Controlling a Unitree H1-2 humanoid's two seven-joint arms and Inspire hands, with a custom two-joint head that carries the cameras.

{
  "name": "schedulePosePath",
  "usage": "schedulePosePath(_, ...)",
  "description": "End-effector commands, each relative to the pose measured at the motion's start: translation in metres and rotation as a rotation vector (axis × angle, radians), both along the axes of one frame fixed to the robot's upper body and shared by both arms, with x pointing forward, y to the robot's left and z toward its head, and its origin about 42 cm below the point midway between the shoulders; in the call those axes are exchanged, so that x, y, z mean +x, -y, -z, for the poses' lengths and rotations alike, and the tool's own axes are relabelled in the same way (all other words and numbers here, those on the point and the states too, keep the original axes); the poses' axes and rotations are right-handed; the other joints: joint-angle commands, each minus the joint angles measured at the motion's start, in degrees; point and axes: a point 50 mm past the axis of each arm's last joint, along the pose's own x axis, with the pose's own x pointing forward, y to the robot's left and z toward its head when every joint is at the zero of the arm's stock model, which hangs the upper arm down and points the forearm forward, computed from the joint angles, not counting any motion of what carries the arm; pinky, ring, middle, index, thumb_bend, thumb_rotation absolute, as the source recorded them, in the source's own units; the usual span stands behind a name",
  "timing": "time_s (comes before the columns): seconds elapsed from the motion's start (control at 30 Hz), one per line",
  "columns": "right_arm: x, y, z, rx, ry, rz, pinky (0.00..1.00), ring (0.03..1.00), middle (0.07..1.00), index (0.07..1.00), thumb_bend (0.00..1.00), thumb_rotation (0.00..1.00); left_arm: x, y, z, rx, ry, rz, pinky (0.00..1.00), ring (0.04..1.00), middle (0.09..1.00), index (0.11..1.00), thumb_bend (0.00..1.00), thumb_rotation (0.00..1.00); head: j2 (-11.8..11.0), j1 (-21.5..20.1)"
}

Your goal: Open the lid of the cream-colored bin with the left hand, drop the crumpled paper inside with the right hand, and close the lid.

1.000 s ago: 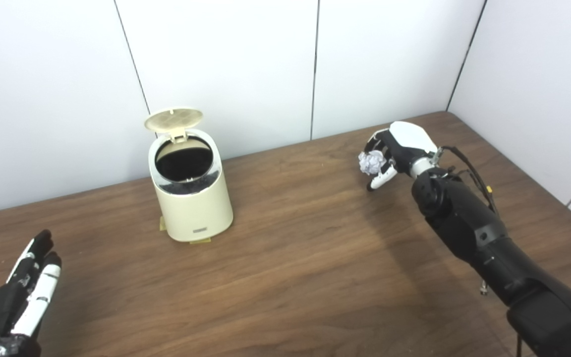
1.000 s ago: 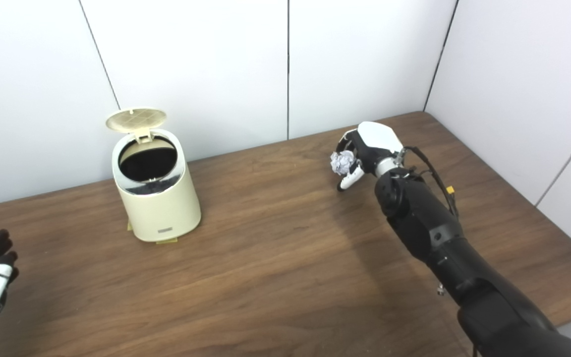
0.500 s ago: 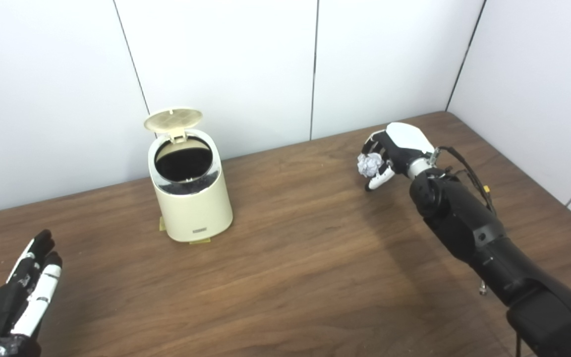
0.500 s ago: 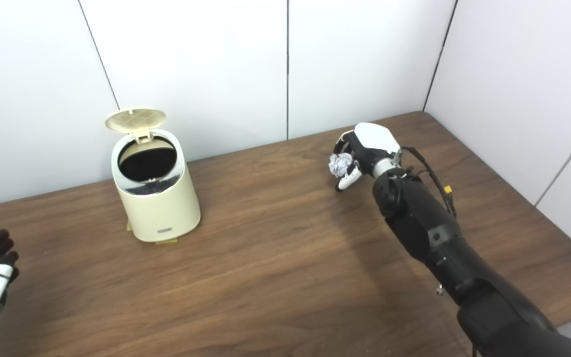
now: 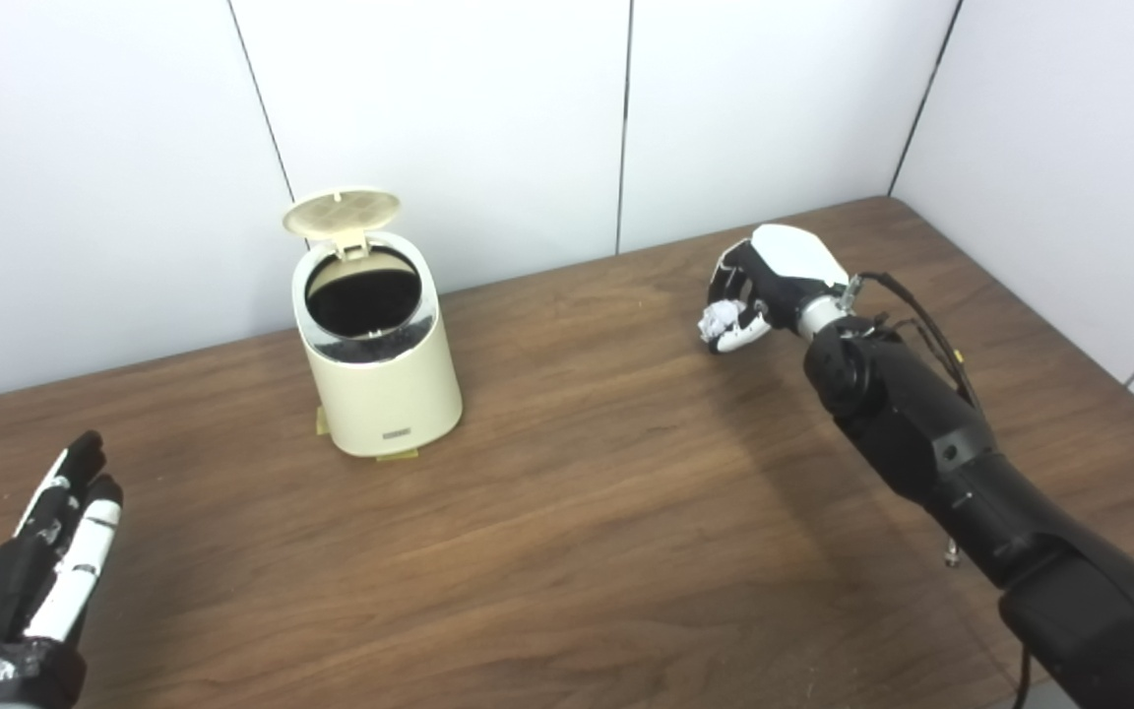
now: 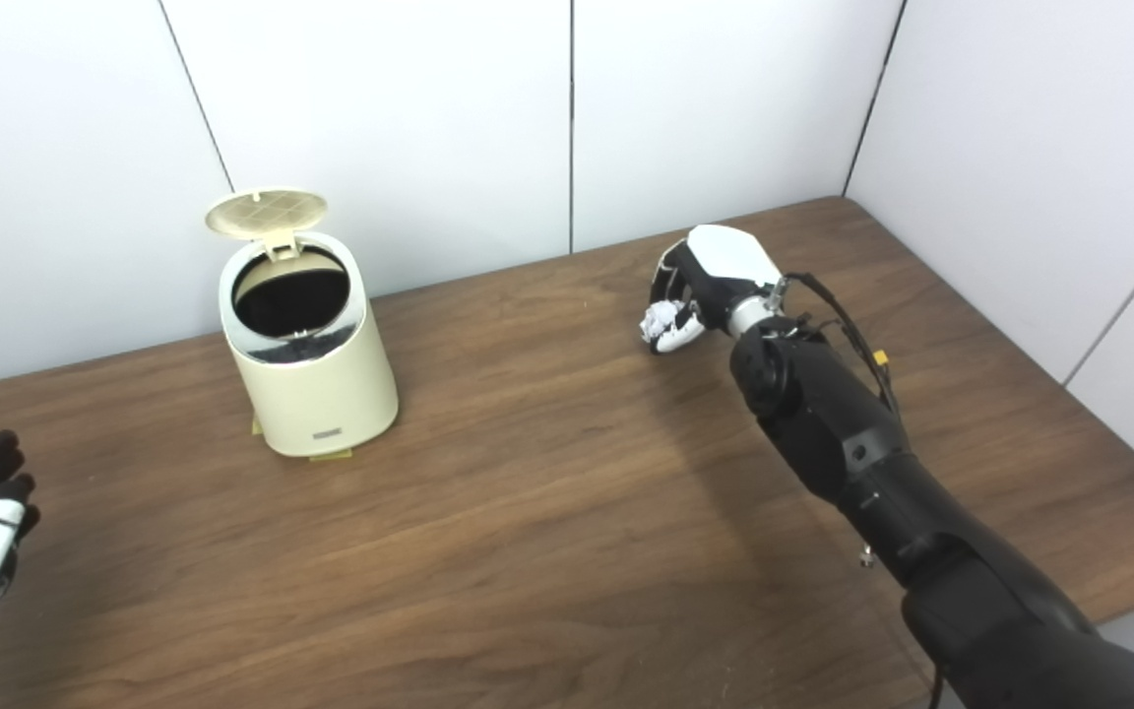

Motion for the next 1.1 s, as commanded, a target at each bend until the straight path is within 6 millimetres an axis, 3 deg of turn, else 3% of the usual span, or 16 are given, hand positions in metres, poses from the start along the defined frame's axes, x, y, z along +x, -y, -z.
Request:
schedulePosePath(0.0,0.01,-0.005,-0.017,-0.008,0.08,-0.028,0.41,0.418,0.536,0.462,0.51,0.0,0.006,0.0,-0.018,-0.004,0.086,0.018,1.0,1.0,1.0,1.0,0.22,0.54,-0.1,0.72)
schedulePosePath(0.1,0.012,-0.009,-0.016,-0.005,0.088,-0.029,0.36,0.41,0.529,0.466,0.5,0.0,0.007,-0.002,-0.017,0.004,0.095,0.019,1.0,1.0,1.0,1.0,0.2,0.53,-0.4,1.31)
schedulePosePath(0.27,0.012,-0.014,-0.02,-0.02,0.139,-0.049,0.35,0.442,0.556,0.457,0.5,0.0,0.005,-0.006,-0.015,-0.003,0.107,0.02,1.0,1.0,1.0,1.0,0.19,0.53,-0.89,2.43)
schedulePosePath(0.43,0.004,-0.028,-0.05,-0.046,0.262,-0.079,0.33,0.395,0.521,0.494,0.5,0.0,0.001,-0.004,-0.011,0.003,0.103,0.001,1.0,1.0,1.0,1.0,0.23,0.54,-1.22,4.53)
schedulePosePath(0.6,-0.012,-0.044,-0.08,-0.013,0.384,-0.161,0.31,0.385,0.515,0.511,0.49,0.0,-0.003,0.005,-0.005,0.02,0.086,-0.005,1.0,1.0,0.987,1.0,0.24,0.51,-2.11,9.31)
schedulePosePath(0.73,-0.024,-0.067,-0.103,-0.012,0.489,-0.24,0.43,0.382,0.521,0.505,0.5,0.0,-0.006,0.013,0.002,0.031,0.061,-0.01,1.0,0.99,0.969,0.998,0.26,0.49,-2.42,12.08)
schedulePosePath(0.83,-0.031,-0.088,-0.116,0.036,0.554,-0.293,0.36,0.386,0.517,0.522,0.5,0.0,-0.007,0.019,0.007,0.045,0.05,-0.014,1.0,0.98,0.962,0.988,0.3,0.52,-2.75,14.62)
schedulePosePath(1.07,-0.043,-0.147,-0.145,0.139,0.652,-0.416,0.32,0.379,0.498,0.527,0.49,0.0,-0.007,0.029,0.021,0.045,0.036,-0.031,1.0,0.972,0.959,0.975,0.3,0.58,-3.83,18.88)
